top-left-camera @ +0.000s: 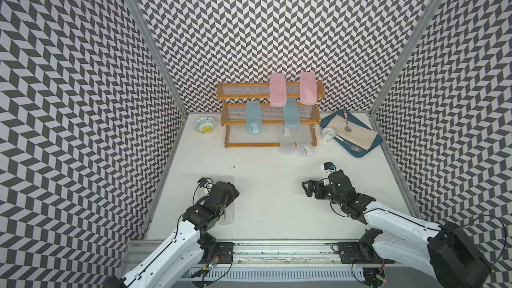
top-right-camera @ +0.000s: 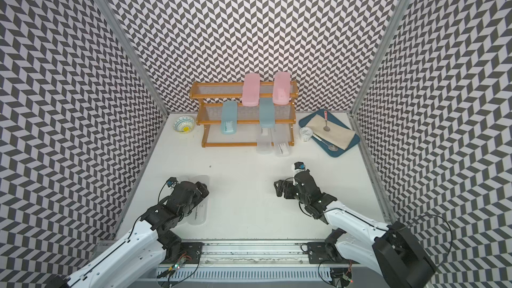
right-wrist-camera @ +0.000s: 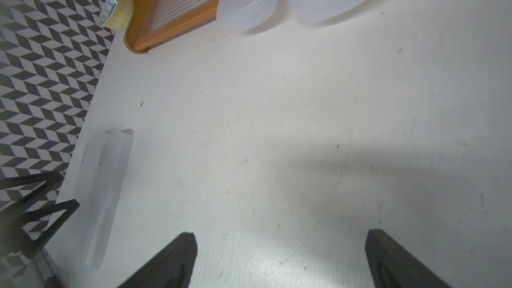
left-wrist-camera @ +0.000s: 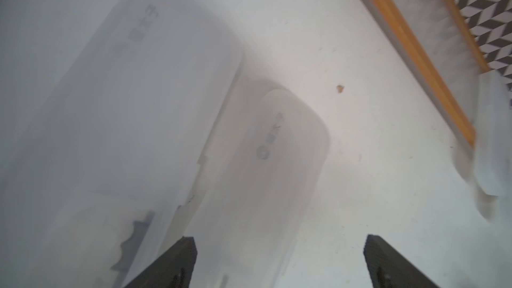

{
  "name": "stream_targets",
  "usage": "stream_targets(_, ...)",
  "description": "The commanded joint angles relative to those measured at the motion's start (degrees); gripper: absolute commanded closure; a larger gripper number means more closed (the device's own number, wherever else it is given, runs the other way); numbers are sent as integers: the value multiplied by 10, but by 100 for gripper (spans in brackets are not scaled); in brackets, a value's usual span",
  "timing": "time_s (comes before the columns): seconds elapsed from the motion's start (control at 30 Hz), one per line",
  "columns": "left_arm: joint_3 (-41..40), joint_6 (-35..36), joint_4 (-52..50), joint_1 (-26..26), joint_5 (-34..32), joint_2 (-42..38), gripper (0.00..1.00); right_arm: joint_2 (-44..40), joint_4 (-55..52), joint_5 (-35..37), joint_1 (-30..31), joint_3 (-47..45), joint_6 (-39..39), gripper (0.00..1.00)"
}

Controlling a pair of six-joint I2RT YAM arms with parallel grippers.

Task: Place the pencil cases on the shelf according to color
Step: Move the pencil case to the center of the board.

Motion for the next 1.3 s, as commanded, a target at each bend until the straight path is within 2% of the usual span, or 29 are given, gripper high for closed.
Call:
stream_targets(0.0, -19, -6, 12, 8, 42, 5, 0, 11, 28, 17, 20, -13, 16, 0)
stream_targets(0.27, -31, -9, 133, -5, 145, 81, 1, 25, 27, 28, 28, -13, 26, 0)
stream_targets(0.43, 52, -30, 148, -102, 98, 152, 0, 13, 2, 38, 29, -4, 25, 0)
stream_targets(0.57, 121, -19, 122, -127, 77, 195, 0, -8, -9, 43, 29, -9, 28, 0)
stream_targets(0.7, 159, -2, 47, -125, 12, 171, 0, -23, -14, 42, 29, -15, 30, 0)
stream_targets(0.87, 154, 6, -29, -111, -48, 75, 0, -24, -13, 37, 29, -16, 29, 0)
stream_targets(1.03, 105, 21, -14, -70, -8, 29, 0, -13, 6, 17, 32, -17, 24, 0)
stream_targets(1.17, 86, 51, 28, -40, 37, 71, 0, 0, 29, -25, 40, -8, 5, 0)
stream_targets(1.27, 87, 79, 63, -26, 63, 126, 0, 13, 22, -20, 56, 11, -8, 0)
